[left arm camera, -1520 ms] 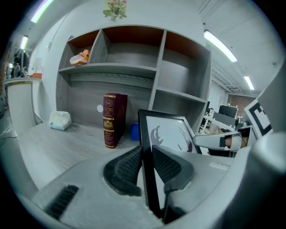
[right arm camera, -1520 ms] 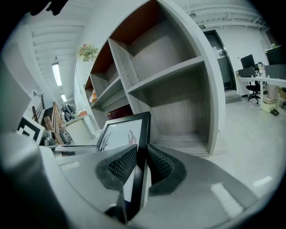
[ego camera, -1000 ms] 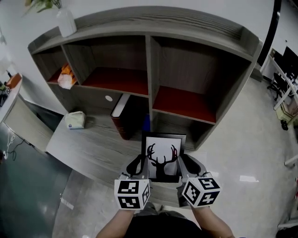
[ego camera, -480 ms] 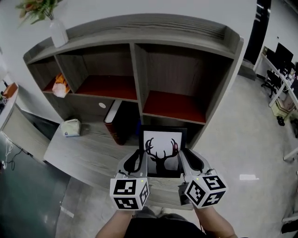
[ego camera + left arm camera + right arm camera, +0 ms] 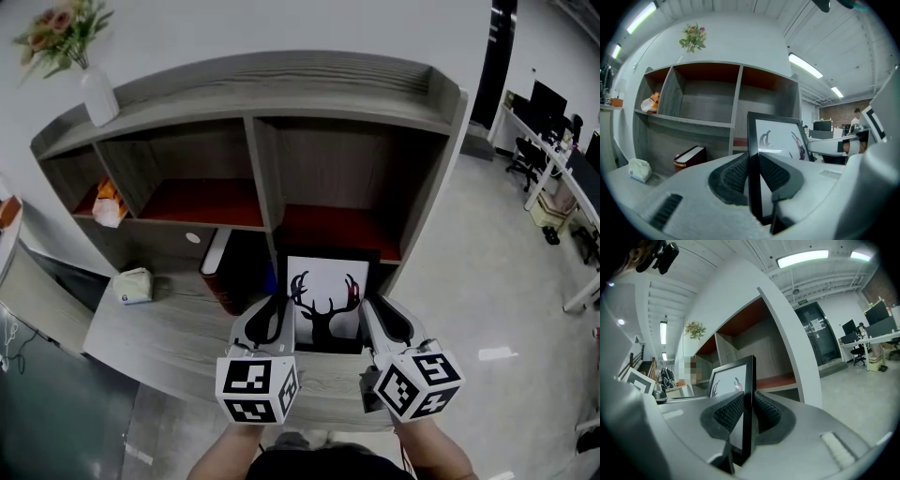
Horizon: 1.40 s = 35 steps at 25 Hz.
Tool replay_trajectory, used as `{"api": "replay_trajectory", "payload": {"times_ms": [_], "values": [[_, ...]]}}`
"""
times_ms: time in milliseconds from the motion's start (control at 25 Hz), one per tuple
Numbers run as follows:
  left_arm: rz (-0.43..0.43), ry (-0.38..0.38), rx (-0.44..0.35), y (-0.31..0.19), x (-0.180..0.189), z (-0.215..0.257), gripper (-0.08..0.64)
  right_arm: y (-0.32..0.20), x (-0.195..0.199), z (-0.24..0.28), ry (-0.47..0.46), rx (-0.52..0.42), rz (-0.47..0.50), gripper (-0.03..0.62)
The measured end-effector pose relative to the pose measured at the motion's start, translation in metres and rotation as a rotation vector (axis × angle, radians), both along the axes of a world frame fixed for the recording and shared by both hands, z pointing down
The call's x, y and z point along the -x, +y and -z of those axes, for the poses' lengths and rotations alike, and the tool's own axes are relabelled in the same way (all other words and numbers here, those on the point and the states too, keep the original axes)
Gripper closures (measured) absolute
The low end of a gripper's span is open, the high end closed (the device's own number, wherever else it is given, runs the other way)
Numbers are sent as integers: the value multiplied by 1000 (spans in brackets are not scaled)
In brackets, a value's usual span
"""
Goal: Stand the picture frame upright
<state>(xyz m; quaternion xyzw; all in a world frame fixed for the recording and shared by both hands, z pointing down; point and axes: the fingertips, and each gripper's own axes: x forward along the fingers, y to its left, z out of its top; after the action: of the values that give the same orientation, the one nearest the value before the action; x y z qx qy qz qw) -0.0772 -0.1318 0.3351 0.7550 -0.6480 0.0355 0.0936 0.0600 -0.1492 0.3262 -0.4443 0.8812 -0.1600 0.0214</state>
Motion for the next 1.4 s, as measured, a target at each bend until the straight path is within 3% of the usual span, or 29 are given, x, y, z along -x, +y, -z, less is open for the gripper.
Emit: {"api": "replay_trajectory", "payload": {"times_ms": [600, 1400], "values": [[-30, -13, -129, -27, -1, 57, 497, -22, -3, 55, -39, -111, -63, 525], [-40, -23, -215, -56, -6, 98, 499, -47, -8, 94, -62, -189, -121, 525]]}}
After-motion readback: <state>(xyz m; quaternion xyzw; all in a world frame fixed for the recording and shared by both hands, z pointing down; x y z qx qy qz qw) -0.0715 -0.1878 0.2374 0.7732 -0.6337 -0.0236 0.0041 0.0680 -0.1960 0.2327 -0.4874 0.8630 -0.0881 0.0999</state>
